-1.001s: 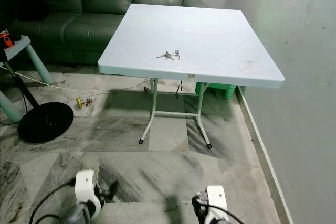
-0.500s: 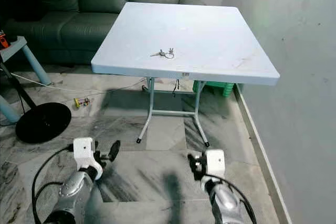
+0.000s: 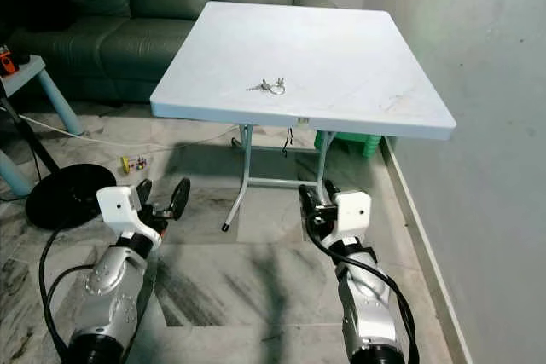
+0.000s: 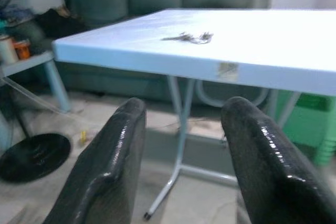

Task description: Hang keys on a hook

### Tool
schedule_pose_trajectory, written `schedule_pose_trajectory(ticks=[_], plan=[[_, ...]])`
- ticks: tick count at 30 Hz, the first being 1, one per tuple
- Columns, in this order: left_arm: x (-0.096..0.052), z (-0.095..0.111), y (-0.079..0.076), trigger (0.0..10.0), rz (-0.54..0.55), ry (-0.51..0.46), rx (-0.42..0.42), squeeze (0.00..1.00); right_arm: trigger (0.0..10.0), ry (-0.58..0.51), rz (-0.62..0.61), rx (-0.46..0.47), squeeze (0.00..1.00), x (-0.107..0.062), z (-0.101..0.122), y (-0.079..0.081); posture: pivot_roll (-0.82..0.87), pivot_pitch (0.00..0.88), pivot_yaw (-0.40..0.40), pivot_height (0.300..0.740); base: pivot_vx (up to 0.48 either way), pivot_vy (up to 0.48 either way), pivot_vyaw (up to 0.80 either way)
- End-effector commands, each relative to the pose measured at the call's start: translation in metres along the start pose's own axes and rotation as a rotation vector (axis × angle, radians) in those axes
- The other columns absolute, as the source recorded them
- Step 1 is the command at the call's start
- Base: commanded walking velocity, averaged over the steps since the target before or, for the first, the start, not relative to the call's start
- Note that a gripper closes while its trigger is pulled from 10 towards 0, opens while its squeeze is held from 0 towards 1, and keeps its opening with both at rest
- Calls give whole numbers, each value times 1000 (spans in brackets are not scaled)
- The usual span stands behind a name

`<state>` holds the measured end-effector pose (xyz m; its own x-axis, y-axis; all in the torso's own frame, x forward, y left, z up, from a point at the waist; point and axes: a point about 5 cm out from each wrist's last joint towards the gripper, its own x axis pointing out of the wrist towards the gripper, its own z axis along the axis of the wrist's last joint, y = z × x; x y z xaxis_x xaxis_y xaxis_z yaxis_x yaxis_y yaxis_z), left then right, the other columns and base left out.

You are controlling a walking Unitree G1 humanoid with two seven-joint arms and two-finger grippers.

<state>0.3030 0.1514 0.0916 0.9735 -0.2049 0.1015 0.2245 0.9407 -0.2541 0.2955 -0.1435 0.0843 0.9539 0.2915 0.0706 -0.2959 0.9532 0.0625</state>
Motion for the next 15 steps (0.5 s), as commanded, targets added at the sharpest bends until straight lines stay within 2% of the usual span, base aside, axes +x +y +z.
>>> schedule_pose_trajectory(ticks=[1, 3, 4, 6, 9, 12, 15], plan=[[6, 9, -4, 10000, -31, 10, 0, 0, 10000, 47, 20, -7, 0, 4, 6, 0, -12, 0, -45, 732, 0, 0, 0], [9, 14, -5, 10000, -26, 28, 5, 0, 10000, 72, 39, 4, 0, 7, 9, 1, -11, 0, -46, 732, 0, 0, 0], [12, 17, -6, 10000, -11, 63, 21, 0, 10000, 40, 37, -21, 0, 11, 19, 1, -11, 0, -46, 732, 0, 0, 0], [13, 18, -7, 10000, 3, 92, 22, 0, 10000, 33, 38, -7, 0, 13, 24, 2, -12, 0, -44, 732, 0, 0, 0], [11, 24, -9, 10000, 11, 75, 33, 0, 10000, -16, 13, -46, 0, 13, 35, 1, -13, 0, -41, 732, 0, 0, 0], [7, 26, -13, 10000, 6, 77, -14, 0, 10000, -21, -5, -48, 0, 9, 40, 2, -13, 0, -41, 732, 0, 0, 0], [1, 29, -15, 10000, 24, 59, 55, 0, 10000, -43, 5, -62, 0, 5, 45, 5, -9, 0, -35, 732, 0, 0, 0]])
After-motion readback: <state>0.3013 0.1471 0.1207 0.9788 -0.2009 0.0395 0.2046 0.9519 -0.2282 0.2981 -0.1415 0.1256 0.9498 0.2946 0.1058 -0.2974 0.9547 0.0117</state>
